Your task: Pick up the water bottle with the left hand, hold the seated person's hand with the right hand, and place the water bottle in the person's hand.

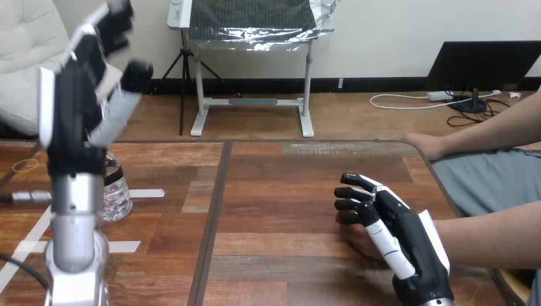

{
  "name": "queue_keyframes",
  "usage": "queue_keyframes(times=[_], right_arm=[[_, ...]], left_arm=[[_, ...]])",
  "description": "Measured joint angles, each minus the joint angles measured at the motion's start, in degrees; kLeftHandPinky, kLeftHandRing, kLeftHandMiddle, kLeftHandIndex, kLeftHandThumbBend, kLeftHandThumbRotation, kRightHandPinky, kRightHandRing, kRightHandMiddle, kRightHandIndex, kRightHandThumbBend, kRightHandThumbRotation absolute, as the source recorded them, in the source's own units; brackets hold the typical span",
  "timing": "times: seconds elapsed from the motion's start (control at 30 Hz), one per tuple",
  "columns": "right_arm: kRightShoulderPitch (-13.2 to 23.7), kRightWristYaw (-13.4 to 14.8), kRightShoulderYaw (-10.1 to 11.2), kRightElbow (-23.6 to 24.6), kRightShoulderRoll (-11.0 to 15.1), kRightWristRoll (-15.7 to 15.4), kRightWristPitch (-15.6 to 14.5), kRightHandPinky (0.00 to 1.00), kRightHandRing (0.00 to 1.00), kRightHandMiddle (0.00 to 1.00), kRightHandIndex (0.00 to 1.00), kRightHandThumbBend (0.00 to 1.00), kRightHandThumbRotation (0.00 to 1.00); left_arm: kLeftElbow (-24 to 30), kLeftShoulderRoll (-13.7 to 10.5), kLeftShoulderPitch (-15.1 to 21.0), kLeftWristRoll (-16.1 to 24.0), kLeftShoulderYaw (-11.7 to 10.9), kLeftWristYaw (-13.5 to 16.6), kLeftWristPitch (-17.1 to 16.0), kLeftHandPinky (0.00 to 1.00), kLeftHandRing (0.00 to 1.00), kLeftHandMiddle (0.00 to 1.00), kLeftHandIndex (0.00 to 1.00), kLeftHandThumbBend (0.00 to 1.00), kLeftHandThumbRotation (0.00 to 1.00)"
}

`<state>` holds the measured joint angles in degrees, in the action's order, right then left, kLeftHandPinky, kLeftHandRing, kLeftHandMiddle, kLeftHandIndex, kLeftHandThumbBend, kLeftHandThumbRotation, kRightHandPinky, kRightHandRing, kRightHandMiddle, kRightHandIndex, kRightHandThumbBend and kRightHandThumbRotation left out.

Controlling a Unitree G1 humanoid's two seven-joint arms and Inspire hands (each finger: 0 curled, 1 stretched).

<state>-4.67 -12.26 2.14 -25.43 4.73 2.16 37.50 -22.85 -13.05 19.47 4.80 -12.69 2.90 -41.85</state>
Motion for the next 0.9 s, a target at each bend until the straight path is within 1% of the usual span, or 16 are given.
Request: queue_keyframes(times=[0.07, 0.23, 0.37, 0.57, 0.6, 0.8, 0.9], right_arm=[[0.0, 0.0, 0.0, 0.0, 0.0, 0.0, 0.0, 0.66, 0.73, 0.75, 0.79, 0.76, 0.79], [-0.1, 0.0, -0.1, 0.0, 0.0, 0.0, 0.1, 0.66, 0.73, 0.75, 0.79, 0.76, 0.79], [-0.1, 0.0, -0.1, 0.0, 0.0, 0.0, 0.2, 0.66, 0.73, 0.75, 0.79, 0.76, 0.79], [-0.3, 0.0, -0.1, 0.0, 0.0, 0.0, 0.2, 0.66, 0.73, 0.75, 0.79, 0.76, 0.79], [-0.3, 0.0, -0.1, 0.0, 0.0, 0.0, 0.2, 0.66, 0.73, 0.75, 0.79, 0.76, 0.79], [-0.6, 0.2, -0.1, 0.0, -0.1, 0.0, 0.3, 0.66, 0.73, 0.76, 0.79, 0.77, 0.8], [-0.7, 0.2, -0.1, 0.0, 0.0, 0.0, 0.3, 0.67, 0.73, 0.76, 0.79, 0.77, 0.8]], left_arm=[[0.0, -0.3, 0.7, 0.4, 0.0, 0.6, 0.2, 0.91, 0.92, 0.89, 0.85, 0.93, 0.78], [0.0, -1.1, 2.3, 0.9, 0.0, 1.6, 1.0, 0.97, 0.97, 0.93, 0.88, 0.97, 0.78], [-0.2, -2.0, 3.4, 2.1, 0.0, 2.5, 2.3, 0.99, 0.98, 0.95, 0.9, 0.99, 0.8], [-0.8, -3.6, 4.6, 5.1, 0.2, 4.4, 5.1, 1.0, 1.0, 0.98, 0.94, 1.0, 0.82], [-1.1, -3.9, 4.8, 5.6, 0.3, 4.8, 5.6, 1.0, 1.0, 0.99, 0.94, 0.98, 0.81], [-2.5, -5.3, 5.5, 7.6, 0.5, 6.5, 8.5, 1.0, 1.0, 1.0, 0.96, 1.0, 0.8], [-3.3, -5.7, 5.8, 8.3, 0.5, 7.3, 10.2, 1.0, 1.0, 1.0, 0.98, 1.0, 0.77]])
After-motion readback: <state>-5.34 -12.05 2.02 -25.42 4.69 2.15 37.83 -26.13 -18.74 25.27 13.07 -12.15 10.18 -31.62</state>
